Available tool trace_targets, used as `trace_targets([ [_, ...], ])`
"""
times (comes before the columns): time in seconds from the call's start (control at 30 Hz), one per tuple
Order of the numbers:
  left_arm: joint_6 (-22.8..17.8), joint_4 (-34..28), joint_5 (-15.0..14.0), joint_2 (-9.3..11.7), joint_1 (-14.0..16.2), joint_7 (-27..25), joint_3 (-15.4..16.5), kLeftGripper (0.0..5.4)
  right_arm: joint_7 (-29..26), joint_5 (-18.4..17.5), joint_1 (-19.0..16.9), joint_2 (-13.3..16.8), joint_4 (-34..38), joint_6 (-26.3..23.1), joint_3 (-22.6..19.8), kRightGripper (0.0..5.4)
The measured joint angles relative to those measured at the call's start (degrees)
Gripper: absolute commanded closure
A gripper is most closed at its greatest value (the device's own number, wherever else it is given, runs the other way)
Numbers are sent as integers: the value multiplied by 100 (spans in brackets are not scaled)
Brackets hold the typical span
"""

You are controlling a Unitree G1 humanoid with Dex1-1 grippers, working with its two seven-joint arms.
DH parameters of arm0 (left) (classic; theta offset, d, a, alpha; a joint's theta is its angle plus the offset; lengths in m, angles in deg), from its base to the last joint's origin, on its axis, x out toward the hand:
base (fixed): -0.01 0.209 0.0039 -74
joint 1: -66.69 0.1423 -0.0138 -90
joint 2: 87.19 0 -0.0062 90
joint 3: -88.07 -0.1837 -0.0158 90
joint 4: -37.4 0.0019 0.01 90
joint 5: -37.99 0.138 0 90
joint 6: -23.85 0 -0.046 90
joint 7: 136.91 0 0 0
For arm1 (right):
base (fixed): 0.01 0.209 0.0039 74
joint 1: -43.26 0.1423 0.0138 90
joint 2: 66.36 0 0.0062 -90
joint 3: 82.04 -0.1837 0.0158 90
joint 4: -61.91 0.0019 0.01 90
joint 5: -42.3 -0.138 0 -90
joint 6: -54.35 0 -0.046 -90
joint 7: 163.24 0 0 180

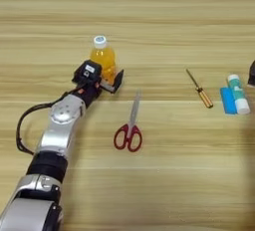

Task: Move the objects on the table

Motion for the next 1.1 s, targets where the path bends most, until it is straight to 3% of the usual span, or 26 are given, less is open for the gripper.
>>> trace_targets([
  [0.63, -1, -184, -6, -41, 132, 95, -1, 5, -624, 545, -159, 259, -234, -850, 649, 0],
  [1.1, -3, -225, -6, -51, 138, 114, -4, 5, -809, 688, -176, 364, -380, -999, 828, 0],
])
